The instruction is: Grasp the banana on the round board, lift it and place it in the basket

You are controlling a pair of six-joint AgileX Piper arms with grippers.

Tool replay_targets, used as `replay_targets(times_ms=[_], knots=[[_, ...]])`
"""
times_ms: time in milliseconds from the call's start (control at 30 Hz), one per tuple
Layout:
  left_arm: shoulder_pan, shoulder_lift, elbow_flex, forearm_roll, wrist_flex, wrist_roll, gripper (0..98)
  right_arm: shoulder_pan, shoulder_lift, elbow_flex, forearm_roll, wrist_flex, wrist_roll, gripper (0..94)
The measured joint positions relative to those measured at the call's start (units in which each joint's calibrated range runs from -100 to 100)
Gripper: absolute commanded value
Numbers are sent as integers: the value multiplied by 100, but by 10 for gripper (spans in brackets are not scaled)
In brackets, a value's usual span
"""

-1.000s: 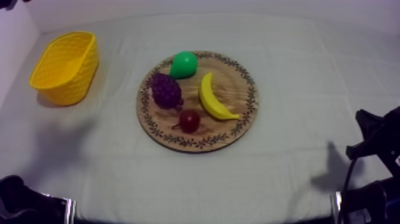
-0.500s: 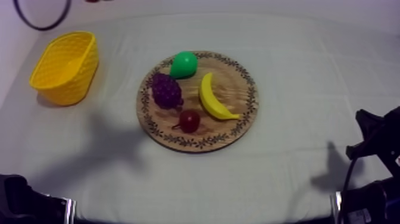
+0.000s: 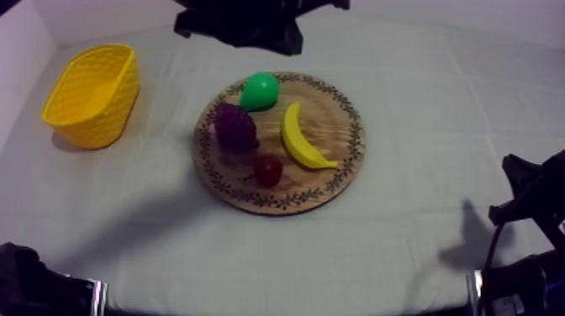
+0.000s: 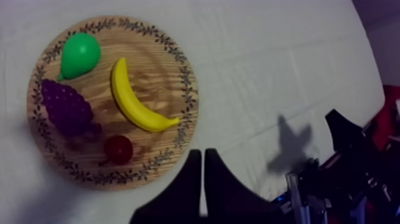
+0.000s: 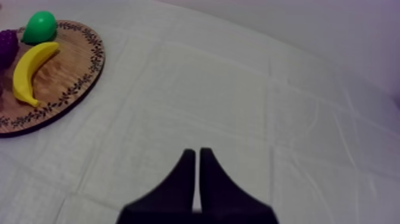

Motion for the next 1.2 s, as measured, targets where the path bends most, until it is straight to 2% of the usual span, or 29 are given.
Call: replay_targets(times_ms=[233, 567, 667, 767, 867, 1000, 1200], knots=[[-55, 491, -216, 23, 303, 340, 2, 0, 0, 0, 0, 0, 0, 6], [-172, 855, -442, -11, 352, 507, 28, 0, 0, 0, 0, 0, 0, 6], [-214, 901, -472, 30, 352, 503, 270, 0, 0, 0, 0, 0, 0, 6], [-227, 938, -480, 106, 351, 421, 631, 0, 0, 0, 0, 0, 0, 6], [-214, 977, -427, 207, 351, 429, 828, 0, 0, 0, 0, 0, 0, 6], [-254, 1064, -395, 293, 371, 447, 922, 0, 0, 0, 0, 0, 0, 6], [-306, 1124, -427, 340, 371, 475, 950, 0, 0, 0, 0, 0, 0, 6]])
